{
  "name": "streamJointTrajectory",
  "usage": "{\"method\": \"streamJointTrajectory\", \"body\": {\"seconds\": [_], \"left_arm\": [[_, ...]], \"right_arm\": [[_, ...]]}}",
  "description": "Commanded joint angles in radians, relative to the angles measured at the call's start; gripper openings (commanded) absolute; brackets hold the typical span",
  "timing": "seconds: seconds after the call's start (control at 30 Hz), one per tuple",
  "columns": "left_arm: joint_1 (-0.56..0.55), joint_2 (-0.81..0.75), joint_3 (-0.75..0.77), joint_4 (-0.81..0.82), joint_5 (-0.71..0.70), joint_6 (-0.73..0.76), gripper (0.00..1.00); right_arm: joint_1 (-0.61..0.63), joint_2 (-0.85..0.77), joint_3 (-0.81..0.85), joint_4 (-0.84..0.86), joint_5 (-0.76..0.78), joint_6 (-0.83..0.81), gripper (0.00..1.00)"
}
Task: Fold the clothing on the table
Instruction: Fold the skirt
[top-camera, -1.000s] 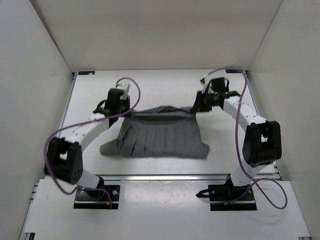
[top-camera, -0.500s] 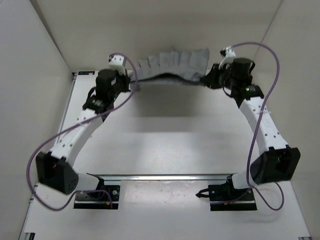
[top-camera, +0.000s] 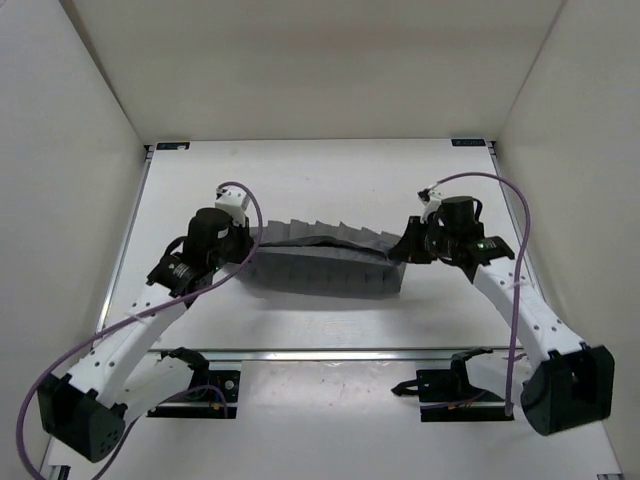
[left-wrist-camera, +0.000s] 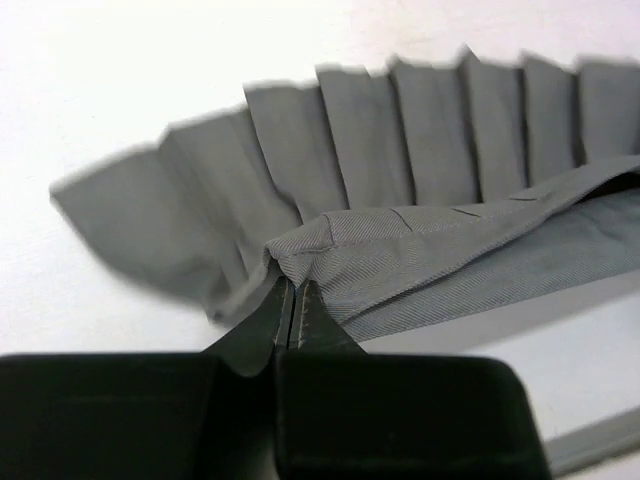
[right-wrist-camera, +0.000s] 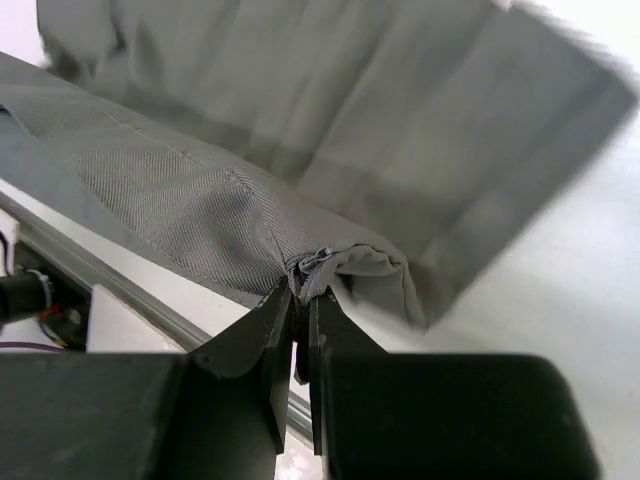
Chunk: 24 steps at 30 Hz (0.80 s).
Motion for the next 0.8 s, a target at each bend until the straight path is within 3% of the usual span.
{"method": "streamJointTrajectory", "body": {"seconds": [0.0,0.23,0.3,0.33,0.37,0.4,0.43,0.47,0.5,0.67,0.77], "left_arm": [[0.095,0.113,0.000,0.051,-0.009,0.023,0.00],[0.123,0.392,0.014,0.123,-0.029,0.037,0.00],[0.146,0.446,0.025,0.128,-0.020,0.012,0.02],[0.157,0.472,0.036,0.141,-0.004,0.008,0.18],[0.177,0.484,0.051,0.150,0.008,0.005,0.41],[0.186,0.503,0.072,0.158,0.022,0.005,0.56],[0.187,0.514,0.098,0.176,0.023,0.006,0.91],[0.186,0.527,0.115,0.183,0.017,0.008,0.99],[0.180,0.534,0.149,0.177,0.019,0.020,0.99],[0.158,0.534,0.260,0.155,-0.013,0.029,0.99],[0.149,0.453,0.228,0.173,-0.024,0.015,0.97]], "right_arm": [[-0.051,0.131,0.073,0.084,-0.023,-0.018,0.00],[-0.053,0.515,0.234,0.114,-0.084,-0.095,0.01],[-0.062,0.592,0.303,0.092,-0.124,-0.101,0.12],[-0.065,0.633,0.329,0.080,-0.135,-0.109,0.18],[-0.072,0.659,0.361,0.072,-0.154,-0.107,0.31],[-0.065,0.665,0.381,0.083,-0.161,-0.117,0.54],[-0.065,0.659,0.386,0.098,-0.146,-0.112,0.63],[-0.062,0.647,0.392,0.106,-0.130,-0.111,0.81],[-0.065,0.614,0.385,0.117,-0.119,-0.111,0.99],[-0.077,0.462,0.311,0.206,-0.075,-0.106,0.99],[-0.094,0.385,0.241,0.187,-0.049,-0.104,0.93]]}}
